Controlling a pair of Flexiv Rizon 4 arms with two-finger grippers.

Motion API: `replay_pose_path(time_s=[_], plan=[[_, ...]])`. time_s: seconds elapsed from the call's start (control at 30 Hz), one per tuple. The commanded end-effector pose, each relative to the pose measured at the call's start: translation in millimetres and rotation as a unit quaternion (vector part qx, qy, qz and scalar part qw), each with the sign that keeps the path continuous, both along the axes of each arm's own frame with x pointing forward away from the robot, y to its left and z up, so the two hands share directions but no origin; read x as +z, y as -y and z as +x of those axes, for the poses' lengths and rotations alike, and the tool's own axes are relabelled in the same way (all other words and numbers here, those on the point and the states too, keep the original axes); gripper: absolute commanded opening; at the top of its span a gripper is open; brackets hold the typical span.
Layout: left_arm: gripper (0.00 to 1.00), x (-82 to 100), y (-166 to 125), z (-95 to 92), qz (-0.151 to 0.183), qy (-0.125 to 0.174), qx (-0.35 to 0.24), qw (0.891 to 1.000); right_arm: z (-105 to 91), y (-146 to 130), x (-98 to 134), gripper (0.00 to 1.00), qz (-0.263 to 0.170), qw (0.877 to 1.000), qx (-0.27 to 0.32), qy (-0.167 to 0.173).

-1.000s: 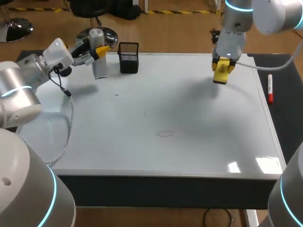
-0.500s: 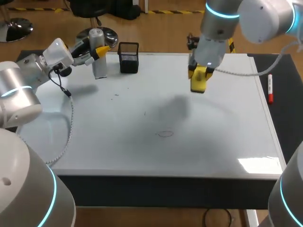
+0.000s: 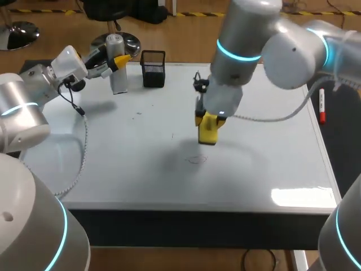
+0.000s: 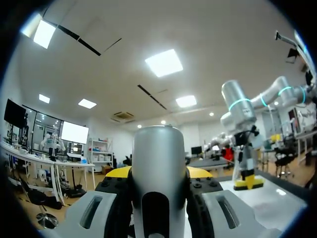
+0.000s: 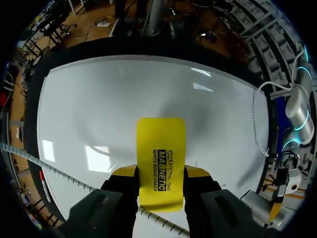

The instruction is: Pick up the inspection probe, press it on each red-marked spot on the whiteboard one by one, put down the probe, pick up the eraser, and wipe off all the red marks.

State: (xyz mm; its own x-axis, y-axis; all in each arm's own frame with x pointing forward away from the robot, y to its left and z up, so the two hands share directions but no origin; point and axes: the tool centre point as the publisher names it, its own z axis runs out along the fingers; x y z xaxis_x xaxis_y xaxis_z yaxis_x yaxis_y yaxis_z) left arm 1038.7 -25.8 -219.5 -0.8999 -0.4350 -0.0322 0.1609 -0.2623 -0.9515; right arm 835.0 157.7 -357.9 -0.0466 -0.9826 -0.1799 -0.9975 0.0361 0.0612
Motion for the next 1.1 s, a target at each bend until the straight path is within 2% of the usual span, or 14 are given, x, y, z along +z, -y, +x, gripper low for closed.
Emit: replay_pose_path(time_s=[0.03,0.23,0.5,0.8,1.1], plan=[[0.0,1.4,0,-0.1,0.001,-0.001,0.0,1.0,-8.0,-22,-14,0.0,-0.003,1.0,0.006,-0.009],[0.0,1.4,0,-0.1,0.001,-0.001,0.0,1.0,-23.0,-45,-25,0.0,-0.001,0.999,0.034,-0.031],[0.0,1.4,0,-0.1,0.001,-0.001,0.0,1.0,-37.1,-64,-38,0.0,-0.012,0.998,0.048,-0.041],[0.0,1.4,0,-0.1,0.001,-0.001,0.0,1.0,-50.9,-65,-55,0.0,-0.023,0.998,0.045,-0.047],[0.0,1.4,0,-0.1,0.001,-0.001,0.0,1.0,-51.8,-68,-69,0.0,-0.022,0.997,0.052,-0.048]])
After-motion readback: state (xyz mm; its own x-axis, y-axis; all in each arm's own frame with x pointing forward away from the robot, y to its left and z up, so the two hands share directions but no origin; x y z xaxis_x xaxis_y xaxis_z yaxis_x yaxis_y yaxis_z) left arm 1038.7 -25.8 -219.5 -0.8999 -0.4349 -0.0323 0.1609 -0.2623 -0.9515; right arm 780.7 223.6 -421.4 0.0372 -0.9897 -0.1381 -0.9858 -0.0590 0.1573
